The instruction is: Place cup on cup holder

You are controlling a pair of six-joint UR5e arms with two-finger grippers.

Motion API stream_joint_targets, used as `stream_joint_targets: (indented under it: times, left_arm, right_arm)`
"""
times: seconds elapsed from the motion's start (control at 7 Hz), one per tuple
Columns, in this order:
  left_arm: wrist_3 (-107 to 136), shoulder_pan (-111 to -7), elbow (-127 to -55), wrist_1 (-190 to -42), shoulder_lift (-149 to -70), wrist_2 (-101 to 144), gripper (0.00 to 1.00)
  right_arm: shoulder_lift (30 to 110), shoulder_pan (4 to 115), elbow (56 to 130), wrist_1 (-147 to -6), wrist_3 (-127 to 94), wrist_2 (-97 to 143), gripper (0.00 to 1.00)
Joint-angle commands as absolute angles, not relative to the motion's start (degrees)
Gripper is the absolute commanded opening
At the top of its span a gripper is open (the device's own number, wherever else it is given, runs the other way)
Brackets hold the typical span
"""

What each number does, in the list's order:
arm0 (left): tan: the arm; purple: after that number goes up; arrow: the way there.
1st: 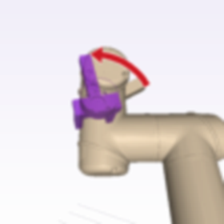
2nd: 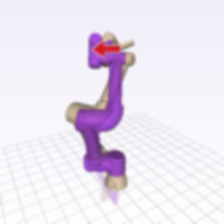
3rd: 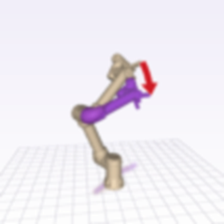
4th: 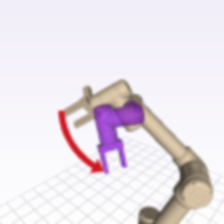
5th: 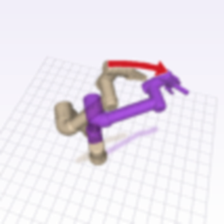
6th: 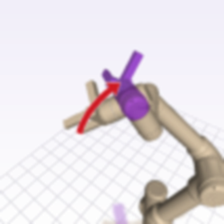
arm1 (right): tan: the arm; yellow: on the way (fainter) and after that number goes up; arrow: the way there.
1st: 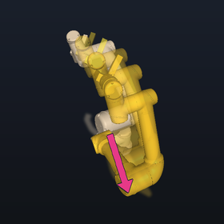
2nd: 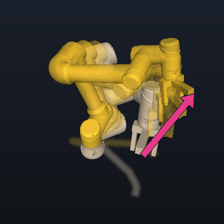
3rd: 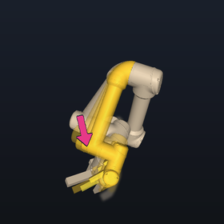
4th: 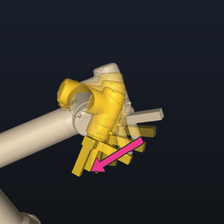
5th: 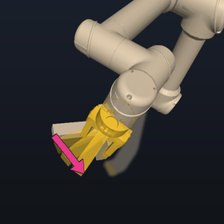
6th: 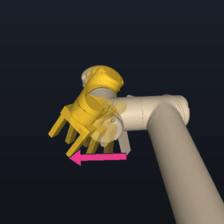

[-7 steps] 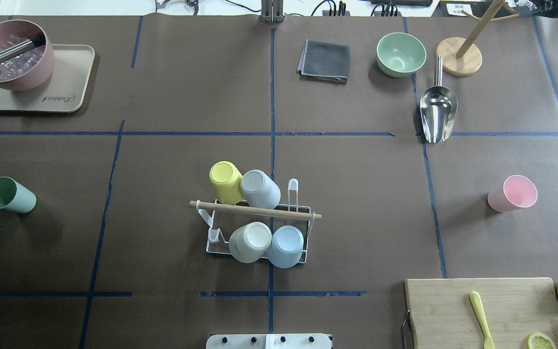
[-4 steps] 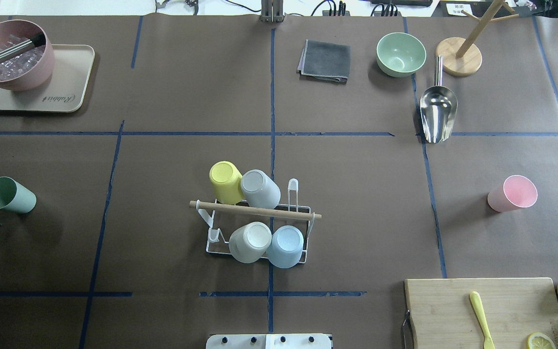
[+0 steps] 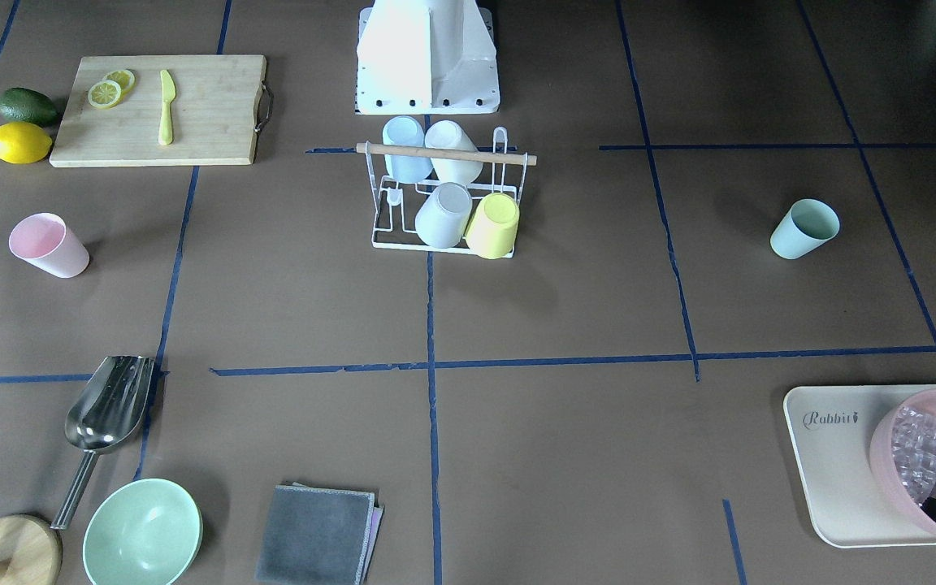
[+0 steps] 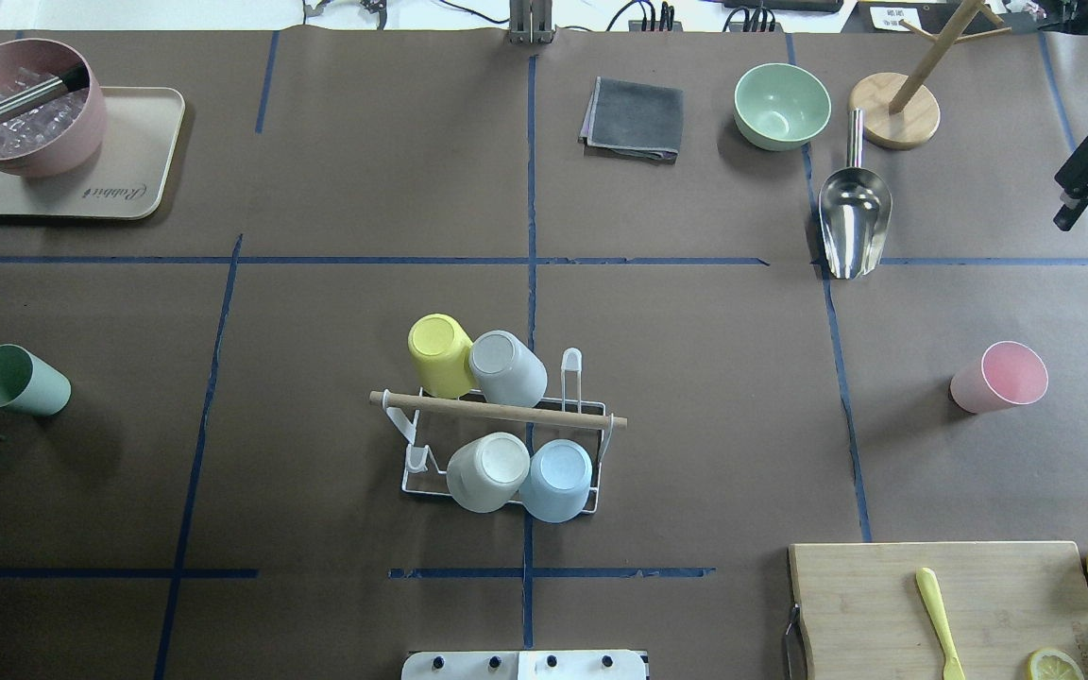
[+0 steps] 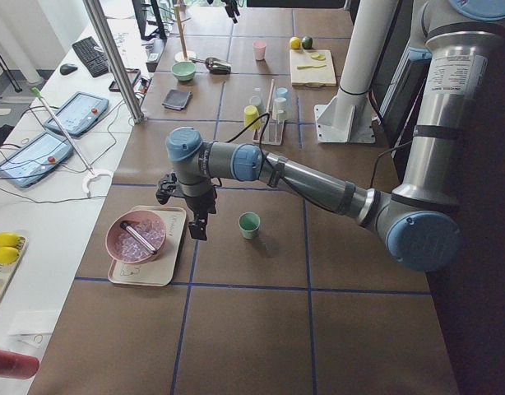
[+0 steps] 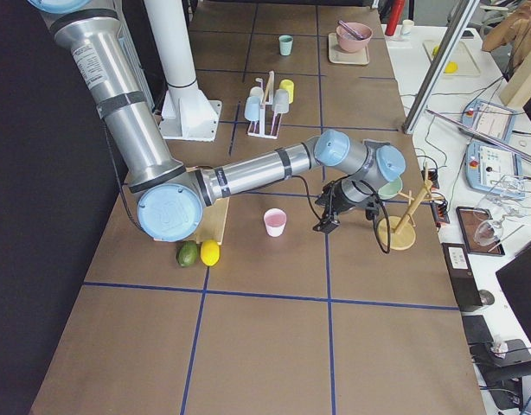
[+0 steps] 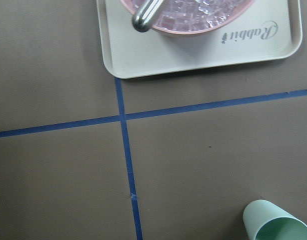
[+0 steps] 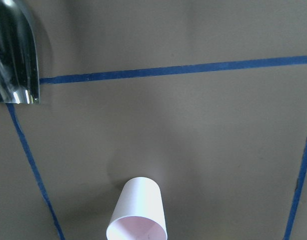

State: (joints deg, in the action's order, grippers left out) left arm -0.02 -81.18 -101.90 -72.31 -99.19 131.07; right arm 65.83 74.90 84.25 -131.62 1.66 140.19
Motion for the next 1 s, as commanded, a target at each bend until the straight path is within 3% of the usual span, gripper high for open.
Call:
stream_joint_targets:
  times: [0.0,0.86]
  left_arm:
    - [-0.3,-78.1,-99.1,-68.6,-102.6,131.4,1.00]
    - [-0.4,-68.9,-93.7,-62.7,-108.6,130.9,1.00]
  right_arm:
    - [65.0,72.2,84.4,-135.2,1.7,140.7,1.00]
    - [65.7,65.0,81.0,-134.4,2.1,141.2,1.00]
